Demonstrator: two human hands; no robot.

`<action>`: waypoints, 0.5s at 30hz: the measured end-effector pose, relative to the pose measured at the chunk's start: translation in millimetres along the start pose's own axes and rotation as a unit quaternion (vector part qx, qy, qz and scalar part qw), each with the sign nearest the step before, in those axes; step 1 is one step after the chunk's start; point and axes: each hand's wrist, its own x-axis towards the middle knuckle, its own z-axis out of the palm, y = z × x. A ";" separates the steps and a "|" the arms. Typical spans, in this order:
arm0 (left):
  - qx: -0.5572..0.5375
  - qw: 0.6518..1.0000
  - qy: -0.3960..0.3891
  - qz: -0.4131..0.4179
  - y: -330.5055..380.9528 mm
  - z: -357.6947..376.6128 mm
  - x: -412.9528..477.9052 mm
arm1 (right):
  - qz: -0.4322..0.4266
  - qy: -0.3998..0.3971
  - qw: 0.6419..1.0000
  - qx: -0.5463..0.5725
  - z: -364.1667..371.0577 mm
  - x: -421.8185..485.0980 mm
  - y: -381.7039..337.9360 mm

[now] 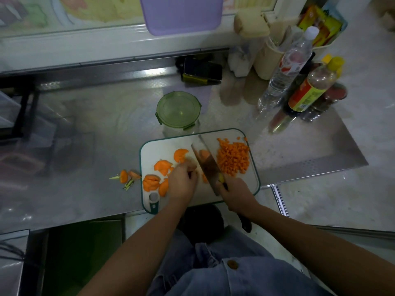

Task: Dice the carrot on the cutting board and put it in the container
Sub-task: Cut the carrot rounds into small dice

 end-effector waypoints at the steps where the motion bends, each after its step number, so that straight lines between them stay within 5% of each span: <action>1: 0.006 1.000 0.010 0.001 -1.3 -2.0 -1.3 | -0.005 -0.012 1.000 -0.010 4.7 -2.9 -1.6; 10: 0.080 0.997 -0.003 0.023 -9.9 -5.9 -6.4 | 0.064 0.062 0.996 -0.028 -9.7 3.3 26.9; 15: 0.067 0.997 -0.003 0.030 -13.5 -8.6 -6.7 | 0.001 0.013 1.000 -0.020 2.0 -1.5 9.6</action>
